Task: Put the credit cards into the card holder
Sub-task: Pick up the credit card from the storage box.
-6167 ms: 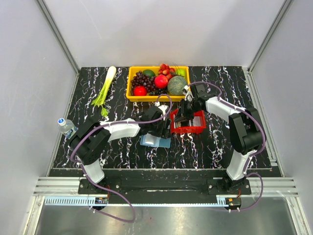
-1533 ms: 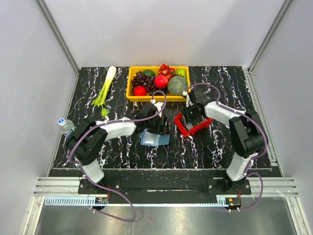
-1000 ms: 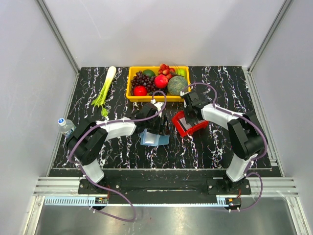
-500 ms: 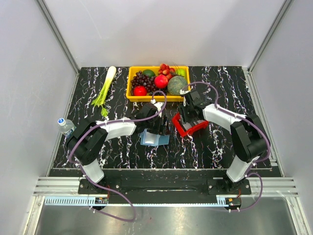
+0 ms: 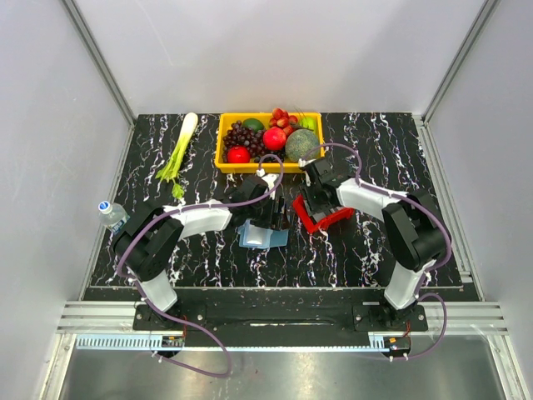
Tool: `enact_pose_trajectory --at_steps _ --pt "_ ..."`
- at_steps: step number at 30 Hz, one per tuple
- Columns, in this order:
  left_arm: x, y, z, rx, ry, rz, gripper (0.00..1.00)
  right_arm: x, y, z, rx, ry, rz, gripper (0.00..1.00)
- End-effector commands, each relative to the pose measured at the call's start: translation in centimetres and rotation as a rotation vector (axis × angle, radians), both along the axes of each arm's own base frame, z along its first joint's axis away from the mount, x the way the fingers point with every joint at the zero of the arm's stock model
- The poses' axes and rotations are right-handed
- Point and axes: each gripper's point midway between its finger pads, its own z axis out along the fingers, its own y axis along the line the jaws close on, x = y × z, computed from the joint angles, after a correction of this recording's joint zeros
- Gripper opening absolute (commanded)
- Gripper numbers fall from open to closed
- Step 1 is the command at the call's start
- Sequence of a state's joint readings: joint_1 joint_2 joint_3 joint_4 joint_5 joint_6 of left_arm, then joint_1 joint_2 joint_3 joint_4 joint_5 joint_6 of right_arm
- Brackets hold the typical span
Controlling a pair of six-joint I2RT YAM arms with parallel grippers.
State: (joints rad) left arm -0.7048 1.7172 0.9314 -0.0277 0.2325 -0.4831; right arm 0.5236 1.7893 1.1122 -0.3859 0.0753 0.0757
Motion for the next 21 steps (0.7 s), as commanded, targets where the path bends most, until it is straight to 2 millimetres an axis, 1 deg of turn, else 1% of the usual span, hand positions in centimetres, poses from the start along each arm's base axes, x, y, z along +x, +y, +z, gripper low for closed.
enact_pose_trajectory --at_steps 1,3,4,5,6,8,10,12,13,14,16,18,20,21 --pt "0.6 -0.6 1.1 -0.044 -0.031 -0.004 0.74 0.1 -0.9 -0.2 -0.067 -0.031 -0.023 0.44" --pt "0.6 -0.5 1.0 -0.044 -0.028 -0.002 0.74 0.6 -1.4 0.8 -0.077 -0.072 -0.047 0.37" --pt "0.7 -0.5 1.0 -0.045 -0.029 0.001 0.74 0.8 -1.5 1.2 -0.08 -0.084 -0.051 0.29" --pt "0.7 -0.5 1.0 -0.043 -0.029 0.0 0.74 1.0 -1.6 1.5 -0.082 -0.093 -0.048 0.18" --pt "0.7 -0.6 1.0 -0.047 -0.028 -0.001 0.74 1.1 -1.4 1.9 -0.079 -0.103 -0.043 0.11" --pt "0.7 -0.7 1.1 -0.049 -0.028 -0.004 0.74 1.1 -1.3 2.5 -0.068 -0.105 -0.042 0.1" --pt "0.6 -0.7 1.1 -0.046 -0.027 -0.007 0.74 1.0 -0.7 3.2 -0.037 -0.107 -0.026 0.09" --pt "0.7 -0.6 1.0 -0.045 -0.026 -0.005 0.74 0.7 0.1 3.9 0.008 -0.106 -0.003 0.03" --pt "0.7 -0.7 1.0 -0.045 -0.027 -0.008 0.74 0.7 0.3 4.2 0.025 -0.108 -0.002 0.03" --pt "0.7 -0.7 1.0 -0.045 -0.027 -0.008 0.74 0.7 0.6 4.4 0.04 -0.108 -0.001 0.01" --pt "0.7 -0.6 1.0 -0.044 -0.026 -0.008 0.74 0.5 1.0 5.0 0.064 -0.1 0.009 0.0" --pt "0.7 -0.6 1.0 -0.044 -0.026 -0.006 0.74 0.2 1.4 6.3 0.099 -0.11 0.011 0.0" --pt "0.6 -0.7 1.0 -0.044 -0.025 -0.007 0.74 0.3 2.4 8.4 0.179 -0.159 0.036 0.0" --pt "0.7 -0.6 1.0 -0.045 -0.026 -0.005 0.74 -0.1 3.2 9.1 0.225 -0.158 0.061 0.01"
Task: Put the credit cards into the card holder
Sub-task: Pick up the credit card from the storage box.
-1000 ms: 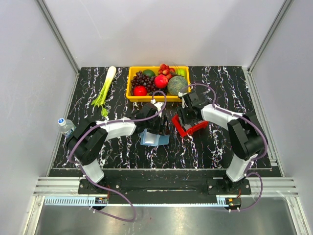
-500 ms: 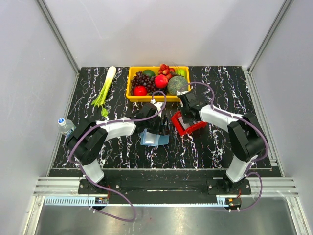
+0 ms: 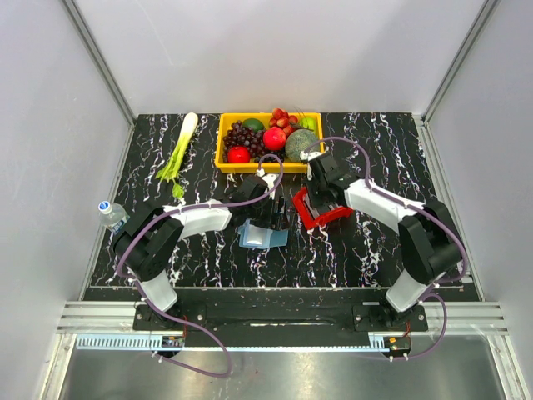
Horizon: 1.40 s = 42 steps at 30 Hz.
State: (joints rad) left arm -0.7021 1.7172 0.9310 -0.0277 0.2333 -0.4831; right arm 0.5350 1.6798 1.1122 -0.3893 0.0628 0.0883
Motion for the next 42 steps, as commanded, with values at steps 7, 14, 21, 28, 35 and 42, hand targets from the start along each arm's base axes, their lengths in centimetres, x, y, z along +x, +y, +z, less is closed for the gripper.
enact_pose_trajectory --at_steps 7,14,21,28,35,42 --pt "0.7 -0.9 1.1 -0.048 -0.024 -0.012 0.74 -1.4 4.1 3.7 0.202 0.045 0.12 0.01" --pt "0.6 -0.8 0.9 -0.043 -0.021 -0.011 0.74 -1.2 3.1 0.9 0.13 0.098 0.071 0.02" --pt "0.8 -1.0 1.0 -0.049 -0.018 -0.009 0.74 -2.5 5.1 1.8 0.233 0.155 0.132 0.09" --pt "0.8 -1.0 1.0 -0.043 -0.021 -0.011 0.74 0.3 1.2 4.3 0.095 -0.021 -0.063 0.13" --pt "0.9 -1.0 1.2 -0.049 -0.025 -0.012 0.74 0.9 -0.6 1.4 -0.044 0.015 -0.102 0.16" --pt "0.8 -0.9 1.0 -0.043 -0.021 -0.011 0.74 0.4 1.8 1.7 0.063 0.057 -0.039 0.03"
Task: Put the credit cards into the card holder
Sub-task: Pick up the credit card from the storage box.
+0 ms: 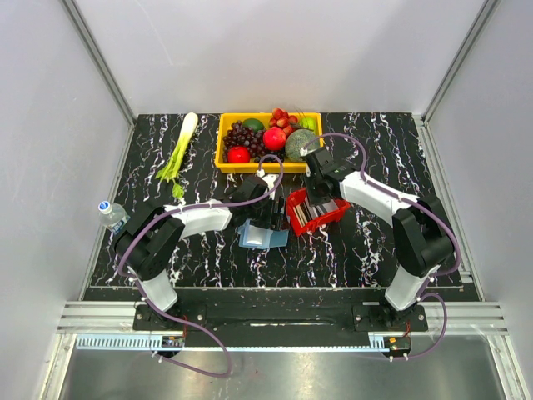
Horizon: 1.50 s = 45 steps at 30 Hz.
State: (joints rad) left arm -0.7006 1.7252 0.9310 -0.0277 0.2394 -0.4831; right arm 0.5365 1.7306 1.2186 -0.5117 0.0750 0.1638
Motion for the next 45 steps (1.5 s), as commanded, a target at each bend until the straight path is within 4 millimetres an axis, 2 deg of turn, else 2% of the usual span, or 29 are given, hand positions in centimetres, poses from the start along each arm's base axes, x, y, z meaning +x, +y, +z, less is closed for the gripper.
enact_pose_trajectory --at_steps 1,3,6,10,13,16,21,29,36,45 --pt "0.9 -0.9 1.3 -0.045 -0.032 -0.01 0.74 0.2 1.8 1.6 0.084 -0.017 0.039 0.02" --pt "0.9 -1.0 1.3 -0.047 -0.029 -0.009 0.75 -0.6 3.1 1.9 0.15 0.013 0.083 0.0" --pt "0.9 -1.0 1.2 -0.05 -0.027 -0.01 0.74 -1.2 3.9 1.7 0.197 0.038 0.101 0.01" --pt "0.9 -1.1 1.3 -0.052 -0.028 -0.009 0.74 -1.9 4.8 1.0 0.232 0.094 0.129 0.11" --pt "0.9 -1.1 1.3 -0.05 -0.026 -0.011 0.75 -2.5 5.6 1.0 0.273 0.12 0.151 0.14" --pt "0.9 -1.2 1.3 -0.05 -0.026 -0.013 0.74 -3.1 6.3 1.3 0.308 0.138 0.182 0.24" --pt "1.0 -1.1 1.3 -0.05 -0.026 -0.011 0.74 -3.5 6.6 0.9 0.324 0.171 0.182 0.29" --pt "1.0 -1.1 1.3 -0.048 -0.027 -0.011 0.74 -3.3 5.9 -1.2 0.257 0.208 0.16 0.33" --pt "1.0 -0.8 1.1 -0.04 -0.026 -0.005 0.74 -2.9 6.4 1.0 0.305 0.141 0.187 0.35" --pt "1.0 -0.8 1.2 -0.042 -0.028 -0.003 0.74 -4.1 7.6 0.5 0.37 0.216 0.215 0.36"
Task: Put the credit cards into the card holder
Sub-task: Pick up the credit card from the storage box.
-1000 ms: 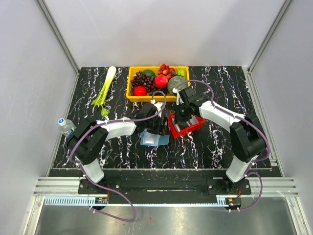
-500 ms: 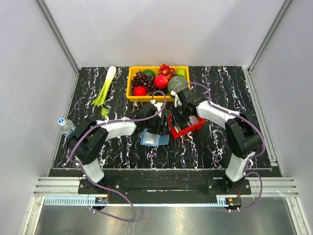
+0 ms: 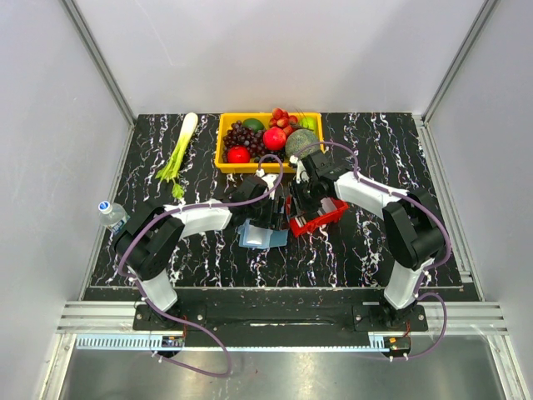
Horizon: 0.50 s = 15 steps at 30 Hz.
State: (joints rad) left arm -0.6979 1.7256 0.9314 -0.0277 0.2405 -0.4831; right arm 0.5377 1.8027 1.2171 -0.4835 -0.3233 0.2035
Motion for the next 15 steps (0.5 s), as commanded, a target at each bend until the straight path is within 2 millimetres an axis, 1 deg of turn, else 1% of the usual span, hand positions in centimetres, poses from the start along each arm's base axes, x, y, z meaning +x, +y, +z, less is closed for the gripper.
enact_pose_trajectory --at_steps 1,8,10,11,12,13,15 --pt "0.9 -0.9 1.2 -0.042 -0.03 -0.006 0.74 -0.3 1.8 1.9 0.092 -0.009 0.04 0.36" --pt "0.9 -0.8 1.2 -0.043 -0.029 -0.006 0.74 -0.5 1.8 2.2 0.108 -0.006 0.04 0.33" --pt "0.9 -0.8 1.3 -0.044 -0.028 -0.005 0.74 -0.5 1.9 2.3 0.11 -0.005 0.039 0.28" --pt "0.9 -0.8 1.2 -0.043 -0.029 -0.004 0.74 -0.6 1.9 2.3 0.113 -0.004 0.041 0.27" --pt "0.9 -0.9 1.3 -0.045 -0.029 -0.005 0.74 -0.6 2.0 2.5 0.121 -0.005 0.042 0.27" --pt "0.9 -0.8 1.3 -0.044 -0.03 -0.004 0.74 -0.5 2.1 2.6 0.124 -0.006 0.042 0.25" --pt "0.9 -0.8 1.2 -0.042 -0.03 -0.003 0.74 -0.6 2.2 3.1 0.136 -0.01 0.043 0.26"
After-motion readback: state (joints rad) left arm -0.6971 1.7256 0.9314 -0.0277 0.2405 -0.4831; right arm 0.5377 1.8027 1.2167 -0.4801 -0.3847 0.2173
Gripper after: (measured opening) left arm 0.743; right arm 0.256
